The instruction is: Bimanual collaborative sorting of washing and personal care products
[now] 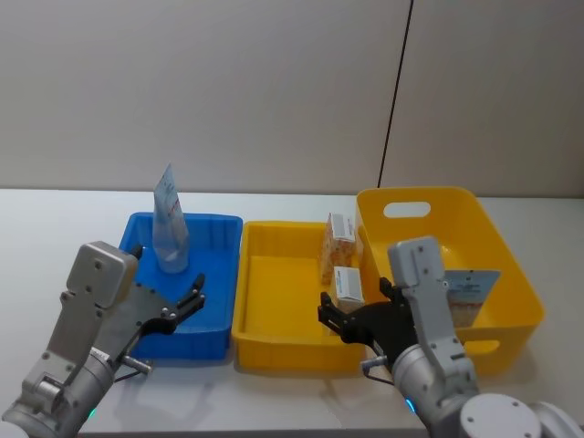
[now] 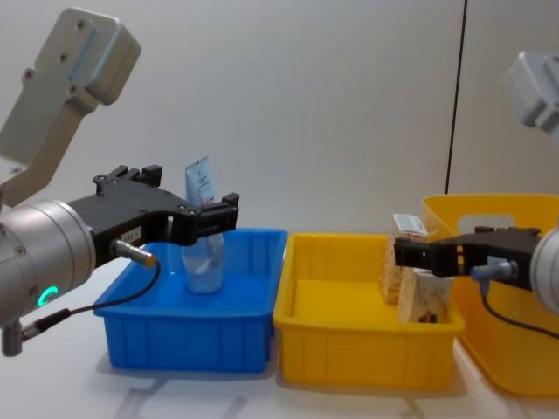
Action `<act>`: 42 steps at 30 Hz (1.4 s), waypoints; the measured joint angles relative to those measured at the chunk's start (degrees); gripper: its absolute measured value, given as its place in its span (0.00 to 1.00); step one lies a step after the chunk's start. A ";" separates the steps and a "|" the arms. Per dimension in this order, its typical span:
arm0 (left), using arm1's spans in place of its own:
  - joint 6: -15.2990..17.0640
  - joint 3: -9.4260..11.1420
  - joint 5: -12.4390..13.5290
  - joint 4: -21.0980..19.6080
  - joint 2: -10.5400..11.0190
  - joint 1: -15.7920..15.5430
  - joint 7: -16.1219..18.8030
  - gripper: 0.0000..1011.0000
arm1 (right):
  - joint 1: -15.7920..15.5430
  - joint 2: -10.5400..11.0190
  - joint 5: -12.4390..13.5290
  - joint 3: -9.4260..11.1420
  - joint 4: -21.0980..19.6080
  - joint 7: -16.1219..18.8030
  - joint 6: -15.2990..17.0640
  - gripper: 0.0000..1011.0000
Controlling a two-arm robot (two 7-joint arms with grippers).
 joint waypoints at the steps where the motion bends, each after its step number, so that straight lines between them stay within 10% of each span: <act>1: 0.00 0.00 0.00 0.00 0.00 0.00 0.00 0.99 | 0.21 -0.19 -0.18 -0.05 0.27 -0.17 0.18 0.99; 42: 0.00 0.00 0.00 0.00 0.00 0.00 0.00 0.99 | 6.58 -7.49 -4.41 -0.30 13.54 -5.31 2.95 0.99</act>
